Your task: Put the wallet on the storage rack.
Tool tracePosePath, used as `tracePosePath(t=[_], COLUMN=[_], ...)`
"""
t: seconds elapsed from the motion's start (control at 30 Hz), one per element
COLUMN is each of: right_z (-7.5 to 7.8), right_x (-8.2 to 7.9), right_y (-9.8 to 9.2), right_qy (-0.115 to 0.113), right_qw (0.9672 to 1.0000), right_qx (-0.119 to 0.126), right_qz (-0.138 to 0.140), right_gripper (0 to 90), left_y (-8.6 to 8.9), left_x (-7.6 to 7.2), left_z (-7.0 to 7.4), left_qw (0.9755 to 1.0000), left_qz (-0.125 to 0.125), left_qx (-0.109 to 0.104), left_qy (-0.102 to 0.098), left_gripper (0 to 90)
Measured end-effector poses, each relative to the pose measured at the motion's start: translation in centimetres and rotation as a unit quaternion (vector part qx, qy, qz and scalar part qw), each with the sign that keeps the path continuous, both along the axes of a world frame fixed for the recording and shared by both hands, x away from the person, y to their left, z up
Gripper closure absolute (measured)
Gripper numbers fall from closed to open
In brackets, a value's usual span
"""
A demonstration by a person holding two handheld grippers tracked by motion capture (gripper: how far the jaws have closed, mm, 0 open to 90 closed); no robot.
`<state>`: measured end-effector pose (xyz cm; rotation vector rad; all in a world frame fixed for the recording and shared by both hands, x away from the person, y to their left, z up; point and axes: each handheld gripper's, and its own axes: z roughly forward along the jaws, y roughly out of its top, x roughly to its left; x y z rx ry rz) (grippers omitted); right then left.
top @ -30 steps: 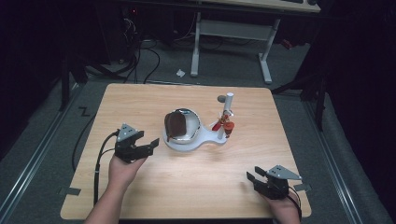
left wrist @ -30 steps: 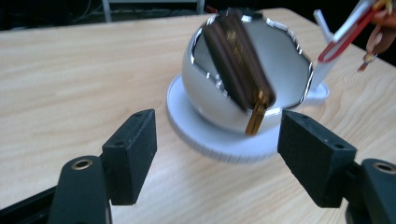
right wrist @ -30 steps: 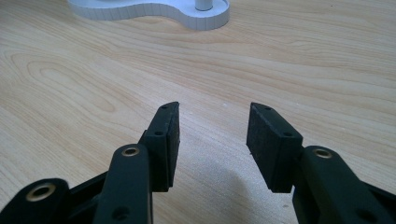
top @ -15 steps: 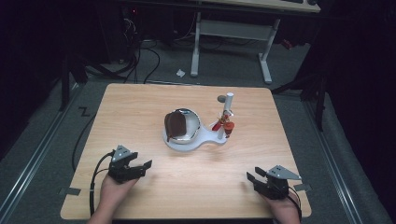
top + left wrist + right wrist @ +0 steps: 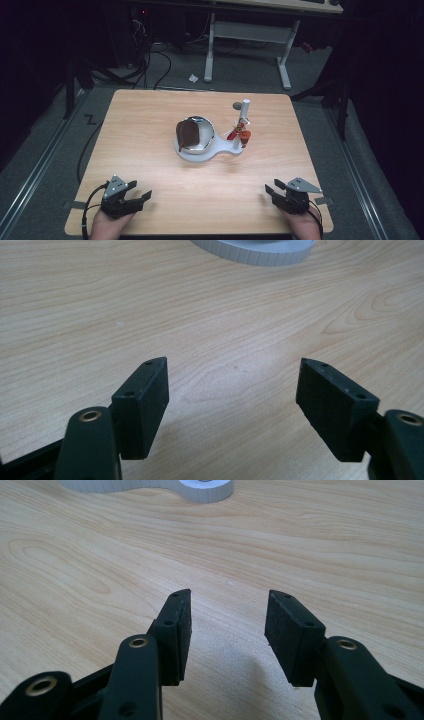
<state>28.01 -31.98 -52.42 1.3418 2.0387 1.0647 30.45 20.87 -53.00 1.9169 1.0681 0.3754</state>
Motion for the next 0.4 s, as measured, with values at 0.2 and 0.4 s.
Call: tracePosePath(t=[0.2, 0.4], right_z=[-0.22, -0.25], right_x=[0.16, 0.03], right_y=[0.37, 0.26], right_qy=[0.005, 0.005], right_qw=[1.0000, 1.0000], right_qx=[-0.006, -0.007], right_qz=[-0.001, -0.001], right_gripper=[53.8, 53.6], left_y=[0.12, 0.11], left_x=[0.34, 0.32], left_z=[-0.17, -0.12], left_qw=[1.0000, 1.0000], left_qz=[-0.006, -0.006], left_qx=[0.000, -0.002], left_qy=[0.004, 0.003], left_gripper=[29.5, 29.4])
